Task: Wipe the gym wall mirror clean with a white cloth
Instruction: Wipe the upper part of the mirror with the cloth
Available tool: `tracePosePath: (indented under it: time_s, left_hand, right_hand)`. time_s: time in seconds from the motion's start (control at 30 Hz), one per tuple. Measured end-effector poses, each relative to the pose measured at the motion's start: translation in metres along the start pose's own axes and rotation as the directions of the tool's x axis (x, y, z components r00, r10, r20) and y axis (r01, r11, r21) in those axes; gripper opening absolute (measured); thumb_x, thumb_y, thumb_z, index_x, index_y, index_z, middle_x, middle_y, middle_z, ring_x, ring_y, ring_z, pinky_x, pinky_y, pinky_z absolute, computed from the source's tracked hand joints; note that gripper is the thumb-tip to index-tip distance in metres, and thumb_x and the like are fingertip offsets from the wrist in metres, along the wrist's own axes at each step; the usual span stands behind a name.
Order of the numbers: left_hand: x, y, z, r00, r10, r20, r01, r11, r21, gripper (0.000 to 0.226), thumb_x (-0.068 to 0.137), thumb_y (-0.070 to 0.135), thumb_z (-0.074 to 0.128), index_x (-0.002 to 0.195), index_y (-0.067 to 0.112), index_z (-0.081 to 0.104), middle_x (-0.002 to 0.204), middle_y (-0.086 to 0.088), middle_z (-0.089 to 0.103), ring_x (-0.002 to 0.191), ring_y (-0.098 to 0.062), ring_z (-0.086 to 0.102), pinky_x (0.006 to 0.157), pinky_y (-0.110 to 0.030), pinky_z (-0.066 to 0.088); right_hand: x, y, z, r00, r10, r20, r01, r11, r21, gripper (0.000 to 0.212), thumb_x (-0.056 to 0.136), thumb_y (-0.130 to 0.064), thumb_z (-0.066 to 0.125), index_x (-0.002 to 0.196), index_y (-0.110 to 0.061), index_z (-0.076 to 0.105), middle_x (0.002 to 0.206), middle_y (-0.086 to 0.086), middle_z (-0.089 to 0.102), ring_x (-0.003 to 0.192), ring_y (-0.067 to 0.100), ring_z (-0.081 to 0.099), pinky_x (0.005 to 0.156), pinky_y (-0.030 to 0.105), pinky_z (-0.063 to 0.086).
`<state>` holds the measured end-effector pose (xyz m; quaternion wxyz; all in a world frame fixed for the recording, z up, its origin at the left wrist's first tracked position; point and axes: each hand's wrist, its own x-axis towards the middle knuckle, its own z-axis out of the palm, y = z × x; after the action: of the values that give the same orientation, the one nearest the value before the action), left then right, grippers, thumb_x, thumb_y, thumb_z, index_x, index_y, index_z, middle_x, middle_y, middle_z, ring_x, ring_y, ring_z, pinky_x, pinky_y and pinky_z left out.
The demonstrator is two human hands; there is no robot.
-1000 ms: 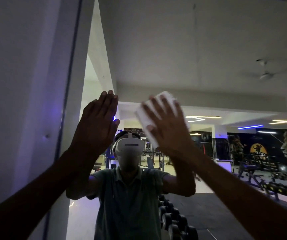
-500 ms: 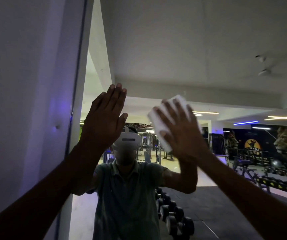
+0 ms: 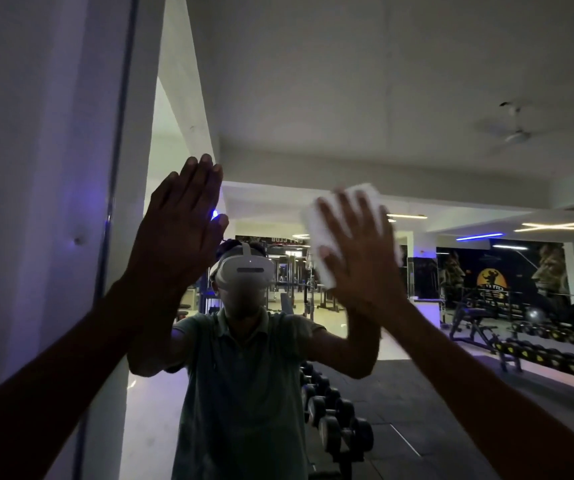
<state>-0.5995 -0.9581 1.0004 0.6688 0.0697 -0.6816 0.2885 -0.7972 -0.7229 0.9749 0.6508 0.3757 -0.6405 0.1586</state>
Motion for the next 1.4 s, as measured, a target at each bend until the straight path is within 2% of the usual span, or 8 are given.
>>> tracePosePath:
  time_s: [0.2,0.33,0.47,0.6,0.7,0.93,1.17,1.4]
  left_hand:
    - [-0.007,0.013,0.002,0.997,-0.066,0.028,0.065,0.997,0.033,0.072,0.105,0.040,0.036,0.165,0.002,0.023,0.174,-0.019,0.016,0.162,-0.033,0.014,0.131,-0.047,0.008]
    - [-0.024,0.030,0.006,0.994,-0.106,0.023,0.104,0.992,0.071,0.075,0.109,0.050,0.022,0.164,-0.001,0.021,0.173,-0.024,0.015,0.162,-0.037,0.013,0.131,-0.050,0.011]
    - [-0.033,0.027,0.002,0.998,-0.064,-0.007,0.065,0.995,0.072,0.071,0.109,0.046,0.030,0.165,0.002,0.023,0.173,-0.020,0.018,0.161,-0.034,0.017,0.129,-0.049,0.013]
    - [-0.034,0.026,0.000,0.999,-0.052,-0.001,0.052,0.996,0.073,0.071,0.108,0.042,0.036,0.166,0.004,0.021,0.174,-0.018,0.016,0.162,-0.032,0.014,0.130,-0.047,0.011]
    - [-0.034,0.026,0.002,0.997,-0.073,0.000,0.073,0.995,0.065,0.070,0.110,0.045,0.029,0.166,0.004,0.020,0.174,-0.018,0.015,0.162,-0.032,0.013,0.131,-0.046,0.010]
    - [-0.036,0.022,0.006,0.998,-0.065,0.006,0.065,0.997,0.051,0.070,0.112,0.049,0.024,0.167,0.007,0.017,0.175,-0.017,0.013,0.163,-0.031,0.012,0.131,-0.048,0.013]
    - [-0.036,0.022,0.008,0.997,-0.068,0.020,0.068,0.998,0.015,0.070,0.111,0.045,0.027,0.167,0.006,0.014,0.175,-0.018,0.010,0.163,-0.032,0.008,0.132,-0.048,0.010]
    - [-0.037,0.016,0.006,0.999,-0.030,0.029,0.030,1.000,0.010,0.070,0.112,0.047,0.030,0.167,0.006,0.015,0.175,-0.018,0.010,0.163,-0.032,0.009,0.131,-0.048,0.011]
  right_hand:
    - [-0.028,0.006,0.009,0.784,0.603,-0.148,-0.611,0.792,-0.012,0.074,0.108,-0.052,0.042,0.170,-0.026,0.012,0.177,0.011,0.010,0.162,0.038,0.011,0.126,0.065,0.015]
    - [-0.055,-0.094,0.009,0.997,0.077,0.014,-0.078,0.991,0.107,0.072,0.104,-0.053,0.034,0.169,-0.027,0.018,0.177,0.011,0.007,0.163,0.039,0.000,0.127,0.069,0.002]
    - [-0.043,-0.057,0.002,0.958,-0.284,0.050,0.276,0.953,0.129,0.066,0.108,-0.051,0.035,0.168,-0.027,0.023,0.177,0.006,0.010,0.164,0.030,0.000,0.129,0.065,0.003]
    - [-0.030,0.029,-0.003,0.984,0.180,-0.019,-0.179,0.984,0.022,0.066,0.109,-0.051,0.024,0.170,-0.026,0.017,0.178,0.004,0.007,0.164,0.030,0.002,0.128,0.063,0.012]
    - [-0.044,-0.013,0.002,0.838,0.539,-0.081,-0.541,0.841,-0.006,0.070,0.108,-0.054,0.021,0.170,-0.025,0.009,0.178,0.006,0.002,0.164,0.034,0.001,0.127,0.064,0.011]
    - [-0.083,-0.057,-0.002,0.969,-0.229,0.091,0.217,0.968,0.123,0.068,0.108,-0.052,0.033,0.168,-0.024,0.023,0.177,0.006,0.010,0.164,0.029,0.002,0.129,0.062,-0.004]
    - [-0.046,-0.034,0.000,0.868,0.494,-0.056,-0.495,0.868,-0.018,0.072,0.107,-0.057,0.016,0.170,-0.023,0.010,0.178,0.007,0.003,0.164,0.033,0.001,0.127,0.065,0.010]
    - [-0.089,-0.078,0.005,0.953,-0.281,0.110,0.266,0.955,0.134,0.067,0.109,-0.051,0.036,0.169,-0.026,0.018,0.178,0.002,0.008,0.164,0.028,0.002,0.129,0.065,0.003]
